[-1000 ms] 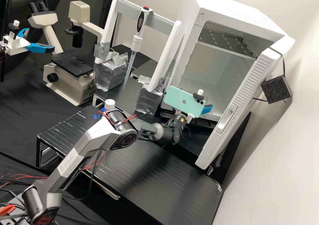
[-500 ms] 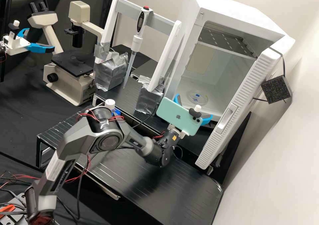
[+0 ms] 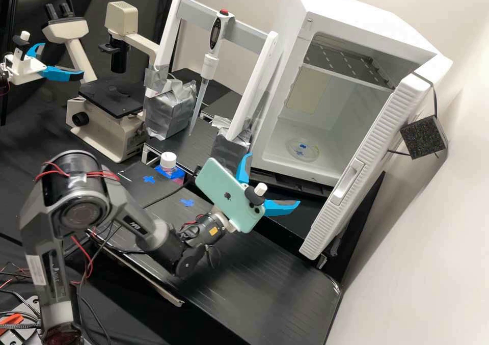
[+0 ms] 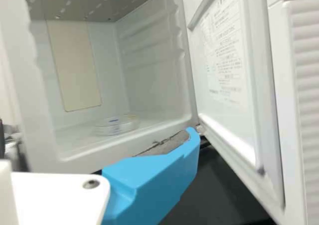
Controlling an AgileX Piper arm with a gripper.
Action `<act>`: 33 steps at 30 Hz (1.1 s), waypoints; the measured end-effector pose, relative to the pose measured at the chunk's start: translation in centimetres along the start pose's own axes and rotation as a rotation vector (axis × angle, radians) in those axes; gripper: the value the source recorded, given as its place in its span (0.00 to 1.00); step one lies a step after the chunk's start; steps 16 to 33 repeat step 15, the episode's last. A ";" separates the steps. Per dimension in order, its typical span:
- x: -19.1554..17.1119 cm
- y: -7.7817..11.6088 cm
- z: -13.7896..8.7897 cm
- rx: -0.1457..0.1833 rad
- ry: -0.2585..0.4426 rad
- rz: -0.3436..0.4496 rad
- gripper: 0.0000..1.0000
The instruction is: Move the petri dish to the incubator
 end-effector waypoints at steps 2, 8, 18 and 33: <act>-1.6 -0.5 -0.8 0.025 -0.001 0.005 1.00; -5.3 -1.8 -3.8 0.040 0.081 0.004 1.00; -6.8 -3.3 -6.2 0.065 0.209 -0.047 1.00; -6.8 -3.3 -6.2 0.065 0.209 -0.047 1.00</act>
